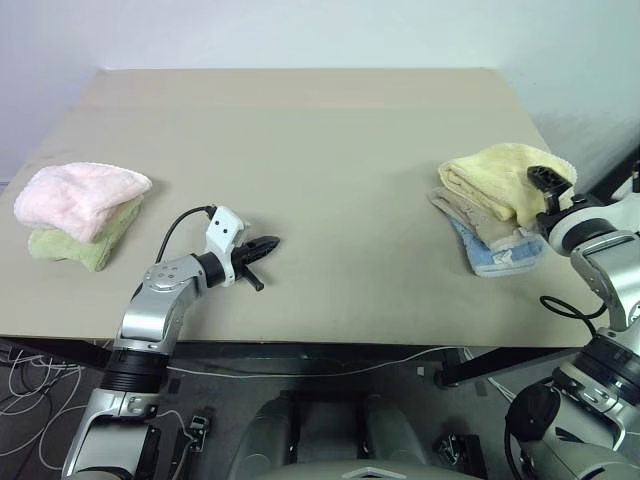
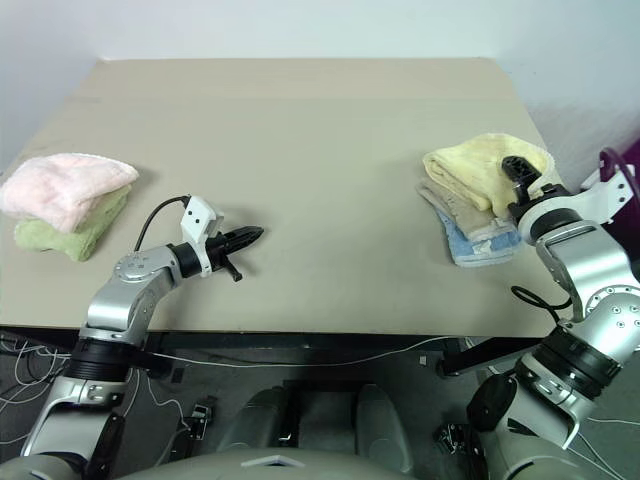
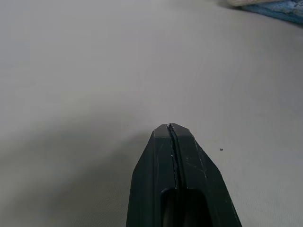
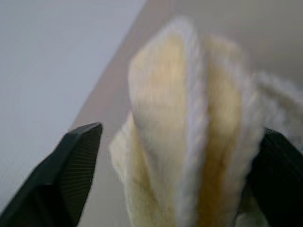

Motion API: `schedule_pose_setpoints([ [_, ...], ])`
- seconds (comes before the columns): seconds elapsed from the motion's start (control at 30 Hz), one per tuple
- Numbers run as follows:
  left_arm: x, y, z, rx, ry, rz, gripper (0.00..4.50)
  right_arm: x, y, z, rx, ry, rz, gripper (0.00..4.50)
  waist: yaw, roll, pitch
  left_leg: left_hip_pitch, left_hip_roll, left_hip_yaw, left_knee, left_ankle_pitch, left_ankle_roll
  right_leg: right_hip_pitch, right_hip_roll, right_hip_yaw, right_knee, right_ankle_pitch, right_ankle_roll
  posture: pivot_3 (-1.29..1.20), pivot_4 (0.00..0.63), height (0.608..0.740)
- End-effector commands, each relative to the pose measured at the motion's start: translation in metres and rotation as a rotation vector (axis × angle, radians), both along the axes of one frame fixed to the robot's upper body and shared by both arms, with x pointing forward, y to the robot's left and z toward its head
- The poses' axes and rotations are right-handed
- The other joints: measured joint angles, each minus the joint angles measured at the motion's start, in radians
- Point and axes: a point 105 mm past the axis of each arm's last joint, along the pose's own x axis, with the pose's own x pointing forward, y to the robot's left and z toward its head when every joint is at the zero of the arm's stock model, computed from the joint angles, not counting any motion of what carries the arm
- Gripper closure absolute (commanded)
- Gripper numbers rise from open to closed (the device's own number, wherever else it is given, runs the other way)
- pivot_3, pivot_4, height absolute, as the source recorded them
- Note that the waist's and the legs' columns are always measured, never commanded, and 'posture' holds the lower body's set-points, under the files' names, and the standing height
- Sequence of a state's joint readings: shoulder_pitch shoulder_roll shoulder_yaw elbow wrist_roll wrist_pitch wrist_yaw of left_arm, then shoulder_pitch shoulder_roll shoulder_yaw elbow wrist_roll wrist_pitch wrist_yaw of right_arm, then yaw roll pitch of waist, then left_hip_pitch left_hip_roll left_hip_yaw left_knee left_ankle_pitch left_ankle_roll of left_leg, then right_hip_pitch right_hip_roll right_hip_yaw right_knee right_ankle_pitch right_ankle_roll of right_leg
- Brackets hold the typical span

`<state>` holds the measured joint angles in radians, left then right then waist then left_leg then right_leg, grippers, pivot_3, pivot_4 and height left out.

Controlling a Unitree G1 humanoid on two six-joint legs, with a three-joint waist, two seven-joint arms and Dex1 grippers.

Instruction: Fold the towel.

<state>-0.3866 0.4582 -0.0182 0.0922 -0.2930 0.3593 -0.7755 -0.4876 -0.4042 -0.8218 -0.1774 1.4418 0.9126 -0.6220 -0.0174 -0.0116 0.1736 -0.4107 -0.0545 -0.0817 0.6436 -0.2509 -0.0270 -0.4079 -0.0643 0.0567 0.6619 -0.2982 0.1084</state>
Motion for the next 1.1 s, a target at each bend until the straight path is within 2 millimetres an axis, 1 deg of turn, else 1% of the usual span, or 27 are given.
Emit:
schedule_pose_setpoints([
  [0.03,0.003,-0.003,0.012,-0.002,-0.047,-0.024,4.50,-0.018,-0.007,0.028,-0.030,-0.132,-0.036,0.05,0.001,0.000,0.000,0.000,0.000,0.000,0.000,0.000,0.000,0.000,0.000,0.000,0.000,0.000,0.000,0.00,0.150,0.740],
  [0.1,0.005,-0.004,0.011,-0.001,-0.043,-0.032,4.50,-0.024,-0.012,0.032,-0.056,-0.149,-0.064,0.05,0.002,0.000,0.000,0.000,0.000,0.000,0.000,0.000,0.000,0.001,0.000,0.000,0.000,0.000,0.000,0.00,0.150,0.740],
  [0.13,0.006,-0.005,0.010,0.002,-0.042,-0.033,4.50,-0.027,-0.014,0.034,-0.097,-0.148,-0.077,0.05,0.002,0.000,0.000,0.000,0.000,0.000,0.000,0.000,0.000,0.001,0.000,0.000,0.000,0.000,0.000,0.00,0.150,0.740],
  [0.2,0.008,-0.004,0.010,0.010,-0.048,-0.031,4.50,-0.027,-0.012,0.040,-0.208,-0.148,-0.075,0.05,0.003,0.000,0.000,0.000,0.000,0.000,0.000,0.000,0.000,0.001,0.000,0.000,0.000,0.000,0.000,0.00,0.150,0.740],
  [0.23,0.011,-0.003,0.012,0.009,-0.057,-0.017,4.50,-0.026,-0.006,0.045,-0.326,-0.148,-0.053,0.05,0.002,0.000,0.000,0.000,0.000,0.000,0.000,0.000,0.000,0.001,0.000,0.000,0.000,0.000,0.000,0.00,0.150,0.740],
  [0.27,0.014,0.000,0.014,0.013,-0.075,-0.002,4.50,-0.024,0.005,0.050,-0.473,-0.150,-0.022,0.05,0.000,0.001,0.000,0.000,0.000,0.000,0.001,0.000,0.000,0.001,0.000,0.000,0.000,0.000,0.000,0.00,0.150,0.740],
  [0.33,0.017,0.005,0.017,0.011,-0.092,0.022,4.50,-0.019,0.026,0.057,-0.708,-0.165,0.033,0.05,-0.004,0.001,0.000,0.000,0.000,0.000,0.000,0.000,0.000,0.000,0.001,0.000,0.000,0.000,0.000,0.00,0.150,0.740],
  [0.37,0.017,0.008,0.018,0.008,-0.098,0.033,4.50,-0.015,0.037,0.058,-0.756,-0.191,0.069,0.05,-0.007,0.001,0.000,0.001,0.001,0.000,0.000,0.000,0.000,0.000,0.001,0.000,0.000,0.000,0.000,0.00,0.150,0.740],
  [0.43,0.018,0.015,0.020,0.012,-0.109,0.061,4.50,-0.007,0.066,0.057,-0.828,-0.250,0.178,0.05,-0.009,0.000,0.000,0.001,0.002,0.000,0.000,0.000,0.000,0.001,0.002,0.000,0.000,0.000,0.000,0.00,0.150,0.740],
  [0.47,0.017,0.019,0.020,0.015,-0.114,0.075,4.50,-0.003,0.084,0.053,-0.864,-0.271,0.248,0.05,-0.009,0.000,0.000,0.001,0.002,0.000,0.000,0.000,0.000,0.001,0.001,0.000,0.000,0.000,0.000,0.00,0.150,0.740],
  [0.53,0.015,0.027,0.019,0.021,-0.117,0.105,4.50,0.003,0.119,0.036,-0.952,-0.297,0.395,0.05,-0.006,0.000,0.000,0.001,0.001,0.000,0.000,0.000,0.000,0.001,0.001,0.000,0.000,0.000,0.000,0.00,0.150,0.740],
  [0.57,0.013,0.029,0.018,0.024,-0.116,0.117,4.50,0.005,0.133,0.026,-0.963,-0.312,0.460,0.05,-0.005,0.000,0.000,0.001,0.001,0.000,0.001,0.000,0.000,0.001,0.001,0.000,-0.001,0.000,0.000,0.00,0.150,0.740],
  [0.6,0.011,0.033,0.018,0.028,-0.116,0.127,4.50,0.008,0.146,0.017,-0.962,-0.327,0.509,0.05,-0.002,0.000,0.001,0.001,0.001,0.000,0.000,0.000,0.000,0.001,0.001,0.000,-0.001,0.000,0.000,0.00,0.150,0.740],
  [0.63,0.008,0.036,0.017,0.028,-0.115,0.139,4.50,0.012,0.153,0.007,-0.958,-0.328,0.541,0.05,-0.001,0.000,0.001,0.001,0.001,0.000,0.000,0.000,0.000,0.001,0.000,0.000,-0.001,0.000,0.000,0.00,0.150,0.740],
  [0.7,0.002,0.042,0.016,0.029,-0.115,0.162,4.50,0.020,0.165,-0.009,-0.960,-0.332,0.585,0.05,0.003,0.000,0.001,0.001,0.001,0.000,0.001,0.000,0.000,0.001,0.000,0.000,-0.001,0.000,0.000,0.00,0.150,0.740],
  [0.8,-0.006,0.053,0.013,0.024,-0.110,0.191,4.50,0.027,0.181,-0.024,-0.975,-0.352,0.641,0.05,0.009,-0.001,0.001,0.001,0.000,-0.001,0.002,0.000,0.000,0.002,-0.001,-0.001,-0.002,0.000,0.000,0.00,0.150,0.740],
  [0.93,-0.021,0.071,0.011,0.020,-0.102,0.234,4.50,0.028,0.201,-0.042,-1.000,-0.388,0.718,0.05,0.003,-0.001,0.001,0.000,0.000,-0.002,0.001,0.000,0.000,0.001,-0.002,-0.002,-0.002,0.000,0.000,0.00,0.150,0.740],
  [1.1,-0.034,0.080,0.010,0.028,-0.098,0.288,4.50,0.029,0.208,-0.054,-0.996,-0.395,0.760,0.05,0.003,0.000,0.001,0.001,0.000,-0.002,0.000,0.000,0.000,0.001,-0.002,-0.002,-0.002,0.000,0.000,0.00,0.150,0.740],
])
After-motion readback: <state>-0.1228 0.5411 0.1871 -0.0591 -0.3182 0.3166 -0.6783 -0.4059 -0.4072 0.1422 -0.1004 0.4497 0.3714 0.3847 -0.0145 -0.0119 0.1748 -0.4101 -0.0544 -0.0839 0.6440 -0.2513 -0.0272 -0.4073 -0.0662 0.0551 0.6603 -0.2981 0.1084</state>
